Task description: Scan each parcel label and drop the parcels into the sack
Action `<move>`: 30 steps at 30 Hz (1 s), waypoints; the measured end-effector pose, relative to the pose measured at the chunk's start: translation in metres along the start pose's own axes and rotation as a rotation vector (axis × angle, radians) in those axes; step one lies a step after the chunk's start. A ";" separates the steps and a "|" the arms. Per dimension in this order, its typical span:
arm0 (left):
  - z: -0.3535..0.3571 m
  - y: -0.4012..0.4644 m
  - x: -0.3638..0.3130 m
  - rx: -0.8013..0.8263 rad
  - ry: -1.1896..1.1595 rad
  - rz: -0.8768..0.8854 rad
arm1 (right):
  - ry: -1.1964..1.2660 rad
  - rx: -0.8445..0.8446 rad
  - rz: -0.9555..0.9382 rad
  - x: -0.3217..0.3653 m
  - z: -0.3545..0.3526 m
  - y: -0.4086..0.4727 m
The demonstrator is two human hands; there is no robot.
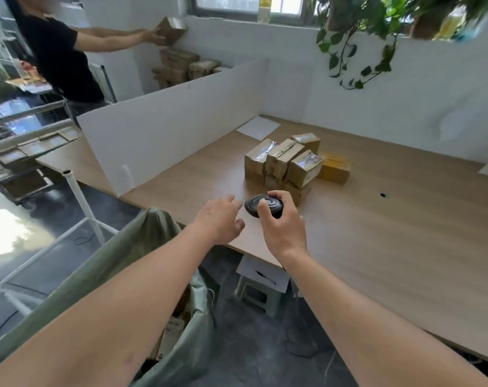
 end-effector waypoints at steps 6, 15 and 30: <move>-0.009 0.047 -0.086 -0.054 -0.045 0.034 | 0.019 -0.037 -0.001 -0.025 -0.077 0.043; -0.003 0.130 -0.165 -0.042 -0.043 0.056 | 0.002 -0.065 0.022 -0.067 -0.147 0.115; 0.064 0.354 -0.175 0.080 0.012 0.151 | -0.039 -0.218 0.224 -0.158 -0.144 0.297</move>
Point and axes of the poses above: each hand's wrist, its own y-axis towards the middle knuckle, its own z-axis out of the palm, x = y × z, the point moved 10 cm from there along y, towards the middle knuckle, and after that the axes turned 4 degrees about -x, right-handed, at the moved point
